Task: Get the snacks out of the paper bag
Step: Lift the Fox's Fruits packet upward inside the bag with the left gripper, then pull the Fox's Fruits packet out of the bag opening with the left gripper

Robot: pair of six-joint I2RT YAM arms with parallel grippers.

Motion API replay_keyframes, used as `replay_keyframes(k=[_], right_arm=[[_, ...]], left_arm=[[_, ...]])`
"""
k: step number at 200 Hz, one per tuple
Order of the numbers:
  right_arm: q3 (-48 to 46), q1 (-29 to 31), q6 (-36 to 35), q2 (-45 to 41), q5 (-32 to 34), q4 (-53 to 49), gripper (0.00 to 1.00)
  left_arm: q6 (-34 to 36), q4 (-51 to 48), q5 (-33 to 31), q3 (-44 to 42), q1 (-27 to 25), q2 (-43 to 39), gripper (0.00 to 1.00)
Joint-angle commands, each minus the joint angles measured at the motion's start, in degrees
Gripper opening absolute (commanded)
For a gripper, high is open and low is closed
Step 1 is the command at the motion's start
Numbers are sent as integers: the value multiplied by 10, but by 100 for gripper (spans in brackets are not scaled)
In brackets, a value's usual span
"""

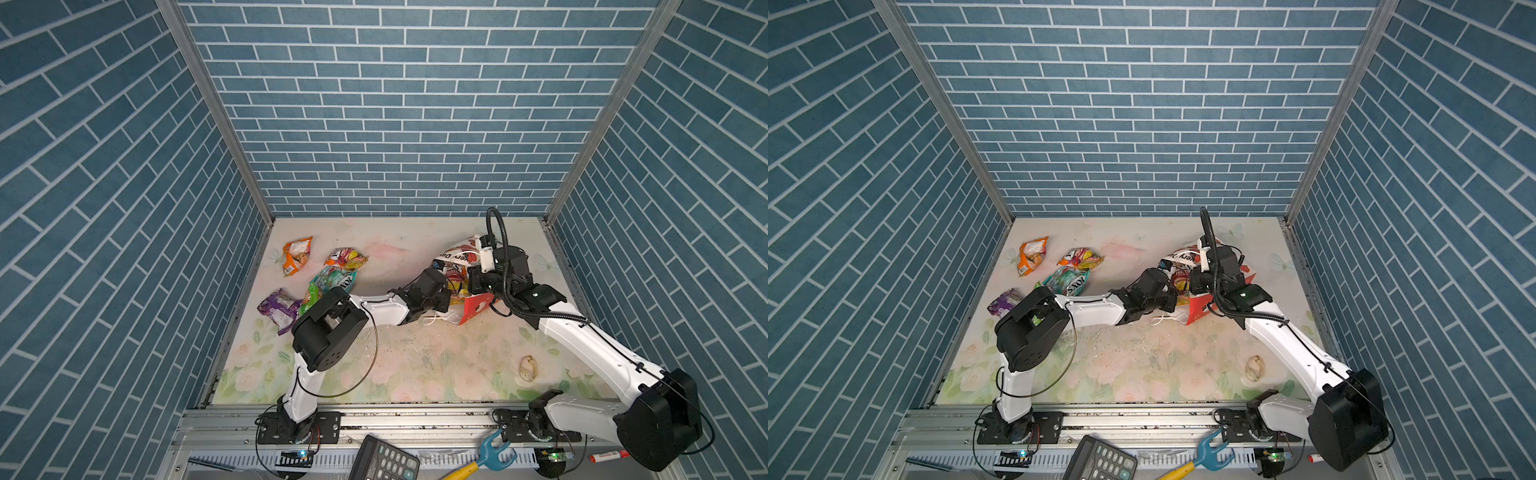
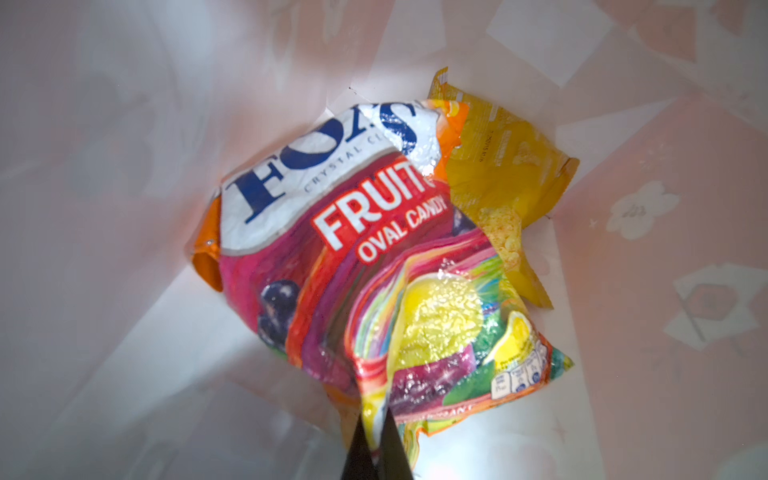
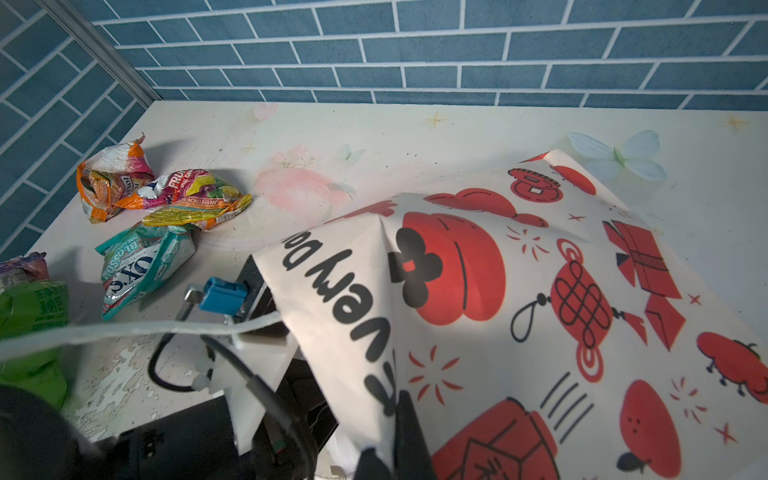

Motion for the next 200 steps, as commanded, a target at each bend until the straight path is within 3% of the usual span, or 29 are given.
replay_keyframes(k=[1, 200], right_arm=[[0, 0, 20, 11, 16, -13, 0], [-1, 0, 19, 7, 44, -44, 0]], left_arm=[[-4, 29, -4, -8, 6, -26, 0], [2, 76, -11, -73, 10, -116, 0]])
